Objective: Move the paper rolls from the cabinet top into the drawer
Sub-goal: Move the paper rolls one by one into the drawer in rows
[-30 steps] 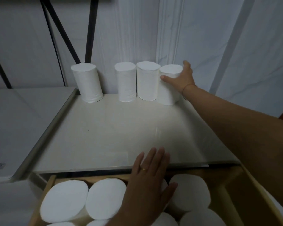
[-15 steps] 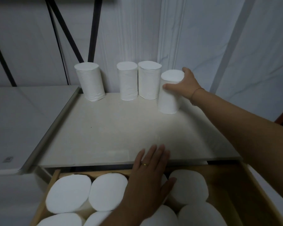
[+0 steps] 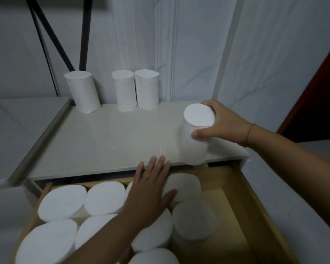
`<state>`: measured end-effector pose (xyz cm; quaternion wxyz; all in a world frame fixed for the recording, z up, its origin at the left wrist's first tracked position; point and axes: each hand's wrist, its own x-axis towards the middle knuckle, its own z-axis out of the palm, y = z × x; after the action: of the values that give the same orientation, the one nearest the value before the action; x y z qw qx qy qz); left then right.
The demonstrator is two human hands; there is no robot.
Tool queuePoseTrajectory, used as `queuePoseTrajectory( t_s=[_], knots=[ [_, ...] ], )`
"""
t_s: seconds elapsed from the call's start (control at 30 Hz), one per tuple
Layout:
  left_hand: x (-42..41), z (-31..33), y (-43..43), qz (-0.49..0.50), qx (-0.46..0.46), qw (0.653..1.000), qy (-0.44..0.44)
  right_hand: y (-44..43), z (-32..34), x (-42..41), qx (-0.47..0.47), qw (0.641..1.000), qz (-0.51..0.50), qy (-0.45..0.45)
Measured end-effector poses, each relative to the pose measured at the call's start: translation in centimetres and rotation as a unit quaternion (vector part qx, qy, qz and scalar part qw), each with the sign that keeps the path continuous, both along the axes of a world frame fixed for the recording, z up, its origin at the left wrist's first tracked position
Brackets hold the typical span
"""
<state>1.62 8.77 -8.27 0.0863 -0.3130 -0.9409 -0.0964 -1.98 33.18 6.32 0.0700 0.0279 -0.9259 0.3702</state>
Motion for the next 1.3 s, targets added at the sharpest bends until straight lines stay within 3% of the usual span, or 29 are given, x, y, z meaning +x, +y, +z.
queuePoseTrajectory(
  t_s=[0.2, 0.5, 0.9, 1.3],
  knots=[
    [2.3, -0.7, 0.3, -0.045, -0.005, 0.997, -0.062, 1.2, 0.0, 5.1, 0.020, 1.000, 0.006, 0.003],
    [4.4, -0.6, 0.4, -0.067, -0.040, 0.994, -0.081, 4.2, -1.6, 11.0, 0.020, 0.999, 0.040, -0.029],
    [5.0, 0.1, 0.5, -0.066, -0.039, 0.993, -0.090, 4.2, -11.4, 12.3, 0.096, 0.987, 0.090, -0.092],
    [4.9, -0.1, 0.5, -0.064, -0.042, 0.993, -0.095, 4.4, -12.8, 11.9, 0.181, 0.963, 0.135, -0.145]
  ],
)
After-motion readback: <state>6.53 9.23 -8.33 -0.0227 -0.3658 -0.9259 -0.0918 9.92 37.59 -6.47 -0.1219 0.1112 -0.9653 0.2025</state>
